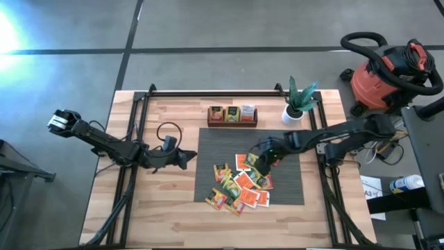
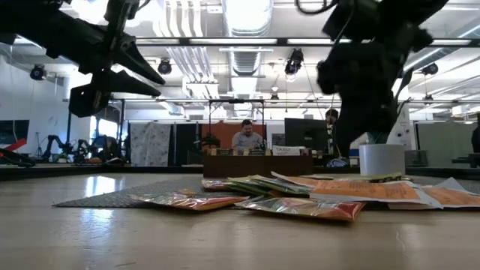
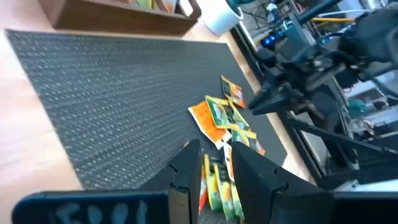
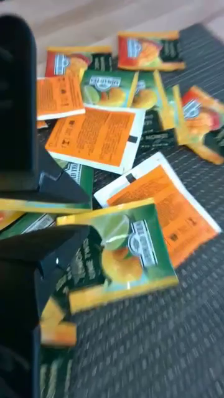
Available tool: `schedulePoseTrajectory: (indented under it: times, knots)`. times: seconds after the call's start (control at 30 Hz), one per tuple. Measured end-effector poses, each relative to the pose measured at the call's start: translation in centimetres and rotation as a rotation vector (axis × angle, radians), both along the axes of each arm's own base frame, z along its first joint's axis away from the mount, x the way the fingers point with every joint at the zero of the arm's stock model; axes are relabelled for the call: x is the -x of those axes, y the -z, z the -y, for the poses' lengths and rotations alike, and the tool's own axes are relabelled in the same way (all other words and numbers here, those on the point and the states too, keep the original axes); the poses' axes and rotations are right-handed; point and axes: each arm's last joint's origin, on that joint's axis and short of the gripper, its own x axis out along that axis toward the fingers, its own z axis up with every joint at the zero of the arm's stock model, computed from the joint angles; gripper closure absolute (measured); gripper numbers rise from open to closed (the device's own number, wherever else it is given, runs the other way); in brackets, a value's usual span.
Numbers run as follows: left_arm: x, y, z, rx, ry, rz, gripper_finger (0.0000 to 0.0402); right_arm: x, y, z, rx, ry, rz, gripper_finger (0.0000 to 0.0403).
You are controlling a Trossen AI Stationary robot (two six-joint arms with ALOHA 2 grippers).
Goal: Pick & Place Tea
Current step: Put the yellow tea bag into the middle section of the wooden organizer
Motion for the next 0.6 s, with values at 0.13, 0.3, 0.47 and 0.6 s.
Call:
schedulePoseTrajectory:
  times: [0.13,0.3,0.47,0.6]
  knots:
    - [-0.5,0.1,0.2,0.010,0.004,0.024,0.0317,-1.0,1.4,-0.1,-0.013,-0.008,-0.059,0.0297]
    - [-1.2,0.6,0.4,0.019,0.003,0.036,0.0317,-1.1,2.4,0.2,-0.042,0.057,-0.109,0.0258]
    - [-1.8,1.4,0.6,0.038,0.004,0.019,0.0317,-1.0,1.7,0.3,-0.043,0.082,-0.087,0.0229]
    - [-2.4,2.1,0.9,0.042,0.013,0.011,0.0317,-0.5,1.7,0.7,0.003,0.162,-0.127,0.0214]
